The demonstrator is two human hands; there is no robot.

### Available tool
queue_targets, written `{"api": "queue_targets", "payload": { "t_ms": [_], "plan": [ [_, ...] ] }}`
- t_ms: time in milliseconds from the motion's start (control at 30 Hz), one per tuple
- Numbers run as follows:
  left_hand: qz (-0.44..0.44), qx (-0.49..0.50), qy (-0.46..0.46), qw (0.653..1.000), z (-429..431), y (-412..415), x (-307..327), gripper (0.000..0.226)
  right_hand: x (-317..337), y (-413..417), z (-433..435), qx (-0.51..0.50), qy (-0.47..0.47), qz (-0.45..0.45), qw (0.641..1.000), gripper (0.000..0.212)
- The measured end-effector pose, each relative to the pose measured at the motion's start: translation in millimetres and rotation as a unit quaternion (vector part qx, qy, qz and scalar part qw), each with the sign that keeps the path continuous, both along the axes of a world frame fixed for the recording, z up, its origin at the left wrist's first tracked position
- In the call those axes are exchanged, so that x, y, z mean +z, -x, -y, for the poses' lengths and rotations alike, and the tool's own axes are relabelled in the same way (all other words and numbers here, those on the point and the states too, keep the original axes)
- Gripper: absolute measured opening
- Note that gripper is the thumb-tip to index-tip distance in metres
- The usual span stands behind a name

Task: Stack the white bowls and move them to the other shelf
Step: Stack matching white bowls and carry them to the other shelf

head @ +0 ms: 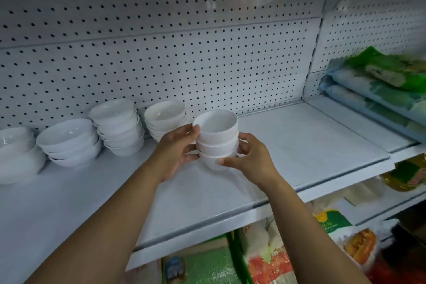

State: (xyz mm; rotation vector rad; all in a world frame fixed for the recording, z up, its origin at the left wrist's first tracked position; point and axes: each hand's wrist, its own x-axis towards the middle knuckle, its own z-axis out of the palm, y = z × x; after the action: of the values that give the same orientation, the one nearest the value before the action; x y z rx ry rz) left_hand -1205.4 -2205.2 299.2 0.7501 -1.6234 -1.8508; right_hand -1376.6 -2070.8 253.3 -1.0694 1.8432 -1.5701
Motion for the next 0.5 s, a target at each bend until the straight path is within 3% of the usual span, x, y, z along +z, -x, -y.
{"api": "queue_targets", "payload": {
  "t_ms": [500],
  "plan": [
    [0.008, 0.009, 0.009, 1.000, 23.5, 17.0, -19.9, 0.061, -23.9, 15.3, 20.8, 0.017, 0.013, 0.029, 0.999, 0.081]
  ]
}}
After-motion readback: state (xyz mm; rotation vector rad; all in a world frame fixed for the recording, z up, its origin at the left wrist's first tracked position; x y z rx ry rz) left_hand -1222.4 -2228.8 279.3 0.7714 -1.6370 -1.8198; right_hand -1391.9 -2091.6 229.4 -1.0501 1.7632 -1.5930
